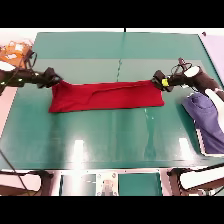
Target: Fold the shirts.
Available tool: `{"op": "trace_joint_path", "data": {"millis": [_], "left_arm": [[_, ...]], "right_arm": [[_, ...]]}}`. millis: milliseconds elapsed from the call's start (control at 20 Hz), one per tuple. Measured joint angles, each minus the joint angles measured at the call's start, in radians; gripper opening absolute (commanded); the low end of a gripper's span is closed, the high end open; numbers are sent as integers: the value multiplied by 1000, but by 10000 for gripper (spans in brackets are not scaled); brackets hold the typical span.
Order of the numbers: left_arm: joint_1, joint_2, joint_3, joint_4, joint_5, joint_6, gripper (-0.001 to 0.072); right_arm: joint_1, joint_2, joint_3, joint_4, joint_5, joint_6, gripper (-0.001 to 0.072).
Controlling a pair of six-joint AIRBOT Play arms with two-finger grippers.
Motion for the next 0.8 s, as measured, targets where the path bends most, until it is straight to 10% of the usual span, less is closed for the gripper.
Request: {"op": "trace_joint_path", "data": {"millis": [350,450,800], "left_arm": [[26,-95,180,-70,-14,25,650],[47,-99,211,-79,-93,12,64],[51,-106,238,-82,-243,-18,23]], "right_arm": [[-136,-135,243,10,170,-116,549],[-192,-154,257,10,263,-182,549],[-255,-276,269,87,476,-423,549]]}}
